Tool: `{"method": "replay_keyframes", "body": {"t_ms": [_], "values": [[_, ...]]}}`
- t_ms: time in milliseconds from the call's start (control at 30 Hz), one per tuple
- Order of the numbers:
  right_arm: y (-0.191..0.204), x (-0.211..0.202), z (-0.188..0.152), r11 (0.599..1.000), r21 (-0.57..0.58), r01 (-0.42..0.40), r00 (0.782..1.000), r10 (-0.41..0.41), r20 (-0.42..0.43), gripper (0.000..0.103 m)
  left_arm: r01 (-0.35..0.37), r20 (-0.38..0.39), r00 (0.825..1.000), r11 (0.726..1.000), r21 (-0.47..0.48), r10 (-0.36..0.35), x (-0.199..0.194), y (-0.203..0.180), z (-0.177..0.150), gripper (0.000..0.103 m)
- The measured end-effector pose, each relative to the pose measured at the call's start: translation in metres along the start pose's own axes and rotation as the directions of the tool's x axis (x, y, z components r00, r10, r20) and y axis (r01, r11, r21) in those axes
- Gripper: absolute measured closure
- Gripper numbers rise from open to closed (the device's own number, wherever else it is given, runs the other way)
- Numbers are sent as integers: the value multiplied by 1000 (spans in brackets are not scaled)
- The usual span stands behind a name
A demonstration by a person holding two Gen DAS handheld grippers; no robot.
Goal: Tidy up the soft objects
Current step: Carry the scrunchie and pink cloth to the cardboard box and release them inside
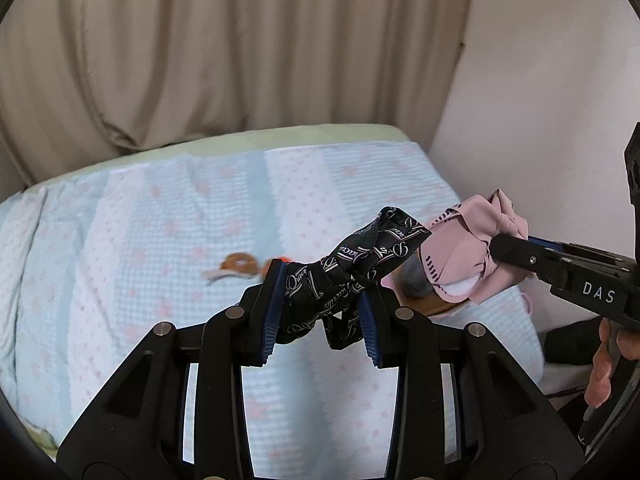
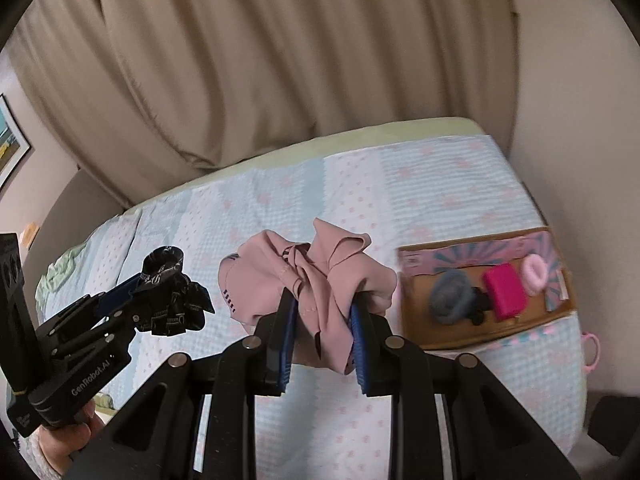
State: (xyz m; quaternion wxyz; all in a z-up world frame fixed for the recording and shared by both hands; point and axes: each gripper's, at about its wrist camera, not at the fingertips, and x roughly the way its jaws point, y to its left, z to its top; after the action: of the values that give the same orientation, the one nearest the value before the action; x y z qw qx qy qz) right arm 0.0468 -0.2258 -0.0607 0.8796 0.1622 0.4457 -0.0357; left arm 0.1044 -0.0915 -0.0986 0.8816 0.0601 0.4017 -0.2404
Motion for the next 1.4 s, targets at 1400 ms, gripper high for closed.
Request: {"method": "replay_keyframes", "body": {"t_ms": [1400], "values": [[-318,182,49,976,137,167,901,-95,-424,70,124,-483,873,989,78,-71,345,-220,1,34]]}}
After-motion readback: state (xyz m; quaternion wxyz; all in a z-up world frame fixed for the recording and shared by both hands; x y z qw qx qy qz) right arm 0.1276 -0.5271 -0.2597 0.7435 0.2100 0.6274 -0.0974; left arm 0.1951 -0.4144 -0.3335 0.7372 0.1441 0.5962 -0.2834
